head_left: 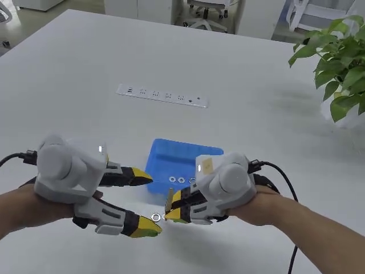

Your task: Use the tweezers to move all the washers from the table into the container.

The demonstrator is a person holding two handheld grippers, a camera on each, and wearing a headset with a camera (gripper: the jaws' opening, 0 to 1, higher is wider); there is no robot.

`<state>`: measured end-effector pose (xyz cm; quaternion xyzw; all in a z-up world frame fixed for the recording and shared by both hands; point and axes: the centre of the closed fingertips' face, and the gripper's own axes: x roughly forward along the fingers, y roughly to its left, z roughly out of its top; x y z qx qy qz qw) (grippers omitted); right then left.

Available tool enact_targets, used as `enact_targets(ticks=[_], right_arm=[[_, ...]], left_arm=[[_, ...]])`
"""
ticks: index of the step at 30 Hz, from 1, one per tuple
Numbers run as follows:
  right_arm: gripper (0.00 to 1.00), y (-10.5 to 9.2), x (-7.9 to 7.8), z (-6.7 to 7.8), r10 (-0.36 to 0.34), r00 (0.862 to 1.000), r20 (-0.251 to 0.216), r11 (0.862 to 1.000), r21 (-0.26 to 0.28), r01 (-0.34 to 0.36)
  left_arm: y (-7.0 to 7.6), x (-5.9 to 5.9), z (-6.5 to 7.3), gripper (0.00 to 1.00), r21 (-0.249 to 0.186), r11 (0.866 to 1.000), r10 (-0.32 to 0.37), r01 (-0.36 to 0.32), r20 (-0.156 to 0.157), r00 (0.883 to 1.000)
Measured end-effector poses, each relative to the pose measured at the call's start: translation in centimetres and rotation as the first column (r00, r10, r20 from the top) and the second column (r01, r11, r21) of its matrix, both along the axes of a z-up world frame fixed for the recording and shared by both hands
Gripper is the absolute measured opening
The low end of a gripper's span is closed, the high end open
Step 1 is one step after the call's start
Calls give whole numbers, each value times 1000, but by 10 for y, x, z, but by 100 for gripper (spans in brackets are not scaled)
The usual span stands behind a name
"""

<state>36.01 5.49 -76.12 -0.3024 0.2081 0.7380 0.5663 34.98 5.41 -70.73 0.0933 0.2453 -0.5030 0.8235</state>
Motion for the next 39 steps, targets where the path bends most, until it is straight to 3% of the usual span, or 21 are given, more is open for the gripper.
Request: enact_targets(ticks=[12, 18, 29, 39], right_arm=[[8, -1, 5, 19, 5, 1000, 17, 1000, 11, -5], [8, -2, 11, 32, 13, 999, 35, 1000, 14, -13], [8, -4, 30, 53, -6, 999, 43, 999, 40, 4], [8, -6, 55, 62, -31, 997, 65, 998, 56, 27]], left_arm=[[13, -8, -3, 77, -19, 998, 56, -56, -16, 998], [16, -11, 2, 83, -36, 996, 81, -82, -5, 997], [21, -9, 6, 92, -62, 989, 132, -132, -3, 991], [25, -3, 10, 98, -75, 985, 158, -158, 5, 987]])
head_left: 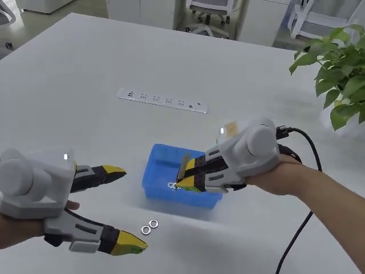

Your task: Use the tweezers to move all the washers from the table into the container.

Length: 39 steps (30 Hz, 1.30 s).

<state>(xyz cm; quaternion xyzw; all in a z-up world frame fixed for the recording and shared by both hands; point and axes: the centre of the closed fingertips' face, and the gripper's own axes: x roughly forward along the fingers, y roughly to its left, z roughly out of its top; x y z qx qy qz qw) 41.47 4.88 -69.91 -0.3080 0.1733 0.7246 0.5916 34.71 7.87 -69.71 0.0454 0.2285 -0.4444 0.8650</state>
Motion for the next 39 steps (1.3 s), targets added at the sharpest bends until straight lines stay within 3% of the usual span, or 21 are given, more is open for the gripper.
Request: enact_targets(ticks=[19, 39], right_arm=[[9, 6, 40, -19, -21, 999, 31, 1000, -3, 21], [9, 13, 56, -58, -23, 1000, 15, 999, -41, 23]], left_arm=[[4, 4, 5, 99, -15, 1000, 2, -1, 6, 1000], [8, 22, 9, 96, -16, 1000, 0, 0, 19, 1000]])
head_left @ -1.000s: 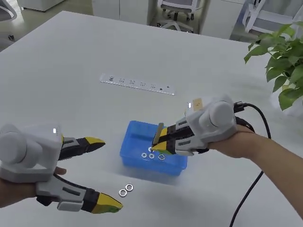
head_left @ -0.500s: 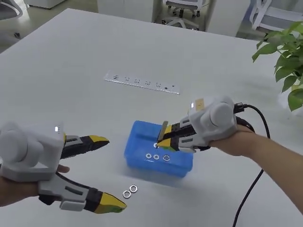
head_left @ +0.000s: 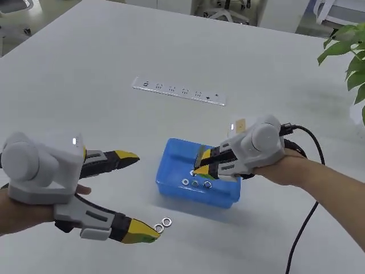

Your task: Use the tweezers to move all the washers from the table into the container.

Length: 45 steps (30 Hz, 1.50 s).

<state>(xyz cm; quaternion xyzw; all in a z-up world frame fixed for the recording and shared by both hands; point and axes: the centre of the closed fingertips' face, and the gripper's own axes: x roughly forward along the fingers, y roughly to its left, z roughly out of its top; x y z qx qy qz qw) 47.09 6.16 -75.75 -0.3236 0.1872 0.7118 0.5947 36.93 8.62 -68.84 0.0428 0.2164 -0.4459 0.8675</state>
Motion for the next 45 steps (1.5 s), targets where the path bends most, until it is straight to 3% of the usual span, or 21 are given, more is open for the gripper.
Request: enact_targets(ticks=[8, 11, 14, 23, 29, 34, 45], right_arm=[[9, 3, 2, -9, -1, 1000, -8, 1000, -7, 1], [9, 4, 2, -12, 1, 1000, -13, 1000, -10, -1], [9, 5, 2, -12, -3, 1000, -23, 1000, -4, 3], [9, 6, 2, -12, 4, 1000, -24, 1000, -4, -5], [9, 6, 3, -12, 9, 1000, -22, 1000, -6, -9], [9, 6, 3, -13, 11, 1000, -21, 1000, -6, -11], [9, 6, 2, -13, 25, 1000, -13, 1000, -11, -26]], left_arm=[[-2, 10, 2, 93, -1, 1000, -15, 15, 5, 1000], [-5, 14, 4, 87, -14, 1000, -26, 26, -5, 1000], [-6, 21, 5, 84, -13, 1000, -24, 24, 6, 1000], [-14, 43, 12, 54, 2, 999, -50, 50, 45, 998], [-21, 59, 13, 42, 27, 997, -75, 73, 70, 995], [-26, 72, 13, 35, 56, 995, -84, 78, 99, 992], [-41, 89, 4, 29, 64, 991, -120, 115, 94, 988]])
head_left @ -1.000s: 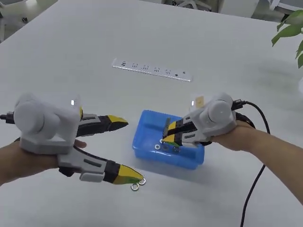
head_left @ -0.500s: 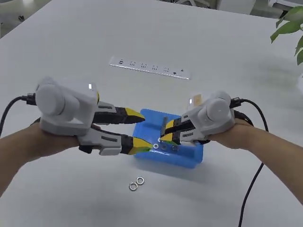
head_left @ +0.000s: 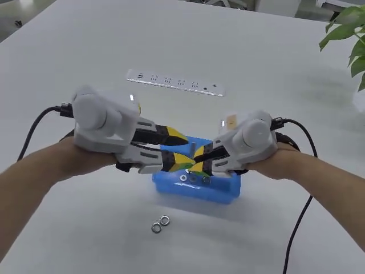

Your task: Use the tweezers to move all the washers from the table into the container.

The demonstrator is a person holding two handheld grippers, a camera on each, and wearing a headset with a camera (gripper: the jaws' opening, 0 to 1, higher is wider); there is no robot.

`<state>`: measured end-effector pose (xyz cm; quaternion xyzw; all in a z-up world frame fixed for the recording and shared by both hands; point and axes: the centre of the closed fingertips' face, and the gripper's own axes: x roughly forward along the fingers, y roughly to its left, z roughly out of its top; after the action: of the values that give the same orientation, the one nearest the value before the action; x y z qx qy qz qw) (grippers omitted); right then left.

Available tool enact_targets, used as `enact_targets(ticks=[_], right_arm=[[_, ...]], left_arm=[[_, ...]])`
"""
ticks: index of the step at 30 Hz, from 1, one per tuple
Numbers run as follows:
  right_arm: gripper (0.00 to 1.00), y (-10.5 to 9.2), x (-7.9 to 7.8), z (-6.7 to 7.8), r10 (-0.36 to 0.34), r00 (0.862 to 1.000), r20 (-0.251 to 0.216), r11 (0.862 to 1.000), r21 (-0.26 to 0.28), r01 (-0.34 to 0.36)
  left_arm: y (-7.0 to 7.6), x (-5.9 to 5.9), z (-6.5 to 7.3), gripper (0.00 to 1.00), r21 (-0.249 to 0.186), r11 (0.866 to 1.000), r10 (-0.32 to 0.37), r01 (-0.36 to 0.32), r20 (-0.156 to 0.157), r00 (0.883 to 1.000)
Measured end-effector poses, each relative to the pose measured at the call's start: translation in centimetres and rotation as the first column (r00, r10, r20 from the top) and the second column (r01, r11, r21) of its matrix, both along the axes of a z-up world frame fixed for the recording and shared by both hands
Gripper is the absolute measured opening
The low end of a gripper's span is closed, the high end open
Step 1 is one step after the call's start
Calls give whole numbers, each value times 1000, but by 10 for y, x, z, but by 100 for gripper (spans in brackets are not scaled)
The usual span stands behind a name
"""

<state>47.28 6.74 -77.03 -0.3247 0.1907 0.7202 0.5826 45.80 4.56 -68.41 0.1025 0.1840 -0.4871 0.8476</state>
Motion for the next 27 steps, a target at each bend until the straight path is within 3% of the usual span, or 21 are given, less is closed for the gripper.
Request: enact_targets(ticks=[6, 10, 16, 27], right_arm=[[9, 0, 0, 0, 6, 1000, 3, 1000, 2, -6], [9, 0, 0, -1, 15, 1000, 5, 1000, 2, -15], [9, -1, -1, -1, 26, 1000, 7, 1000, 1, -26], [12, 0, -1, -1, 30, 999, 19, 1000, -4, -30]], left_arm=[[-5, 7, -5, 23, 9, 1000, -11, 11, 0, 1000], [-3, 14, -11, 15, 44, 999, -1, 0, 11, 1000], [-6, 14, -12, 8, 52, 998, -21, 20, 24, 999], [-6, 14, -12, 6, 63, 997, -37, 35, 33, 999]])
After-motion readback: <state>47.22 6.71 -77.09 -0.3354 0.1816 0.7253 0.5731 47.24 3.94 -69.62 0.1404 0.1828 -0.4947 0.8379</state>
